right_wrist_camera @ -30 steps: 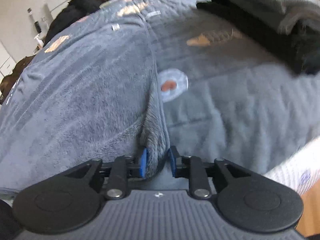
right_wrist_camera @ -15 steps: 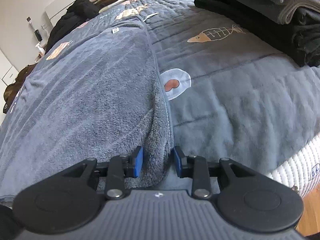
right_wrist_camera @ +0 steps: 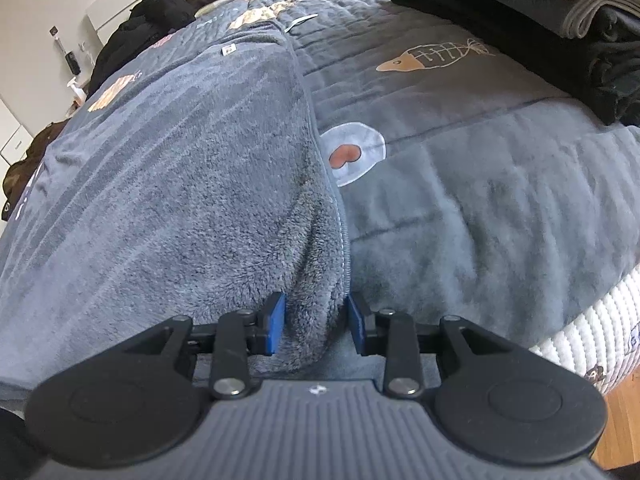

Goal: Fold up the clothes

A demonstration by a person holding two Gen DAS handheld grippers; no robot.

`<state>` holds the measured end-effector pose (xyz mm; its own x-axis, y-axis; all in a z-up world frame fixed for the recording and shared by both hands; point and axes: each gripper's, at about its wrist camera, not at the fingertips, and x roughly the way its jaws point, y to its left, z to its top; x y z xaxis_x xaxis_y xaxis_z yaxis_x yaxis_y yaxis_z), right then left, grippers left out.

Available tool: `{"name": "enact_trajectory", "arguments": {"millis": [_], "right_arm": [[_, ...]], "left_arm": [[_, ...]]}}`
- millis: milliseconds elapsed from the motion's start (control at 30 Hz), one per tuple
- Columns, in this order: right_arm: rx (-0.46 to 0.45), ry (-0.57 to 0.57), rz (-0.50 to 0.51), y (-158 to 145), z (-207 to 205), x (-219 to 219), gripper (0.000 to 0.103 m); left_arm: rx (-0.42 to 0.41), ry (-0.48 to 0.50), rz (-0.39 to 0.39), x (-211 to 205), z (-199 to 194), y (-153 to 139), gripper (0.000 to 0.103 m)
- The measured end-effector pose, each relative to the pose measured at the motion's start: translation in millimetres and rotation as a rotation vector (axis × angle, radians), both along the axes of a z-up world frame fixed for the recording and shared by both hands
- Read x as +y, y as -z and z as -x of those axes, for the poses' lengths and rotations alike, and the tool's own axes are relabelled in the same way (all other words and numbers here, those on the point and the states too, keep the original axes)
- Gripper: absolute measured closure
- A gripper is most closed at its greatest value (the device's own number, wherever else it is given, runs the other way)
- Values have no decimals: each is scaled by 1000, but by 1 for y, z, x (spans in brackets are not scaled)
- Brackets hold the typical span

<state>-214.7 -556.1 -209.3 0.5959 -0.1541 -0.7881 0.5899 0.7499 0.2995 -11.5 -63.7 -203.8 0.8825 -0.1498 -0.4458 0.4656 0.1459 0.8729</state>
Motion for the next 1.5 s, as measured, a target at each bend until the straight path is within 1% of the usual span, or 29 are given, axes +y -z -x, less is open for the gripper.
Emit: {"name": "enact_trajectory", "arguments": {"millis": [100,233,267,333,367,400,433,467,500,533,567,600,667,700,733,767,800,933,967,1000,1033,1067,1167,1233,1300,1367,1433,1500], "right_arm": [[4,-13,7,1,-3,2,68],[8,-15,16,2,-5,1,68],[6,-12,14,1,-4,1,68],[1,-6,13,-1,-2,0,68],[-1,-6,13,-2,-1,0,68],[-2,-5,14,-2,0,0,68],[-3,-4,14,-3,0,0,68],[-4,-2,14,-3,1,0,68],[-5,0,13,-4,2,0,68],[-9,3,12,-5,2,0,68],[-12,3,12,-6,2,1,67],[-14,-1,13,-6,2,1,67],[-7,-2,19,-8,1,3,67],[-6,0,21,-10,2,4,67],[-8,1,21,-13,3,4,67],[-12,2,25,-16,4,5,65],[-16,1,31,-21,6,5,63],[-91,3,73,-51,11,13,59],[-115,-2,79,-59,10,17,57],[-136,-12,82,-65,7,22,52],[-153,-31,82,-70,2,27,51],[-164,-56,81,-74,-5,32,50],[-160,-137,94,-74,-37,50,49],[-146,-170,106,-67,-56,60,49],[-132,-183,102,-57,-70,68,49],[-120,-183,104,-50,-76,74,49],[-98,-189,132,-47,-82,81,49],[-103,-200,155,-48,-87,86,49]], "left_arm": [[-2,-7,-13,5,1,0,100],[62,-16,-68,-5,4,19,100],[64,-18,-80,-8,4,25,98],[20,-19,-111,-12,3,36,95],[5,-22,-118,-13,3,39,92],[0,-28,-108,-14,3,39,79],[-4,-30,-94,-15,3,38,72],[-11,-25,-73,-16,5,35,62],[-13,-20,-54,-17,6,32,61],[-8,-15,-41,-17,7,30,62],[8,-16,-30,-17,6,28,78],[42,-29,-24,-16,6,25,90],[103,-52,-15,-14,5,22,88],[115,-58,-16,-10,7,20,82],[131,-69,2,-4,9,15,73],[148,-80,19,2,11,9,58],[167,-98,48,8,12,2,55],[267,-225,264,34,5,-46,55],[308,-258,335,38,-1,-59,55],[350,-289,409,40,-7,-73,55],[397,-317,490,40,-17,-87,55],[443,-335,564,36,-28,-99,55],[557,-335,719,13,-68,-123,55],[607,-331,769,-7,-97,-126,55],[639,-341,781,-29,-127,-121,55],[662,-356,765,-48,-157,-111,55],[677,-368,738,-62,-180,-98,55],[716,-397,715,-77,-207,-84,56]]}}
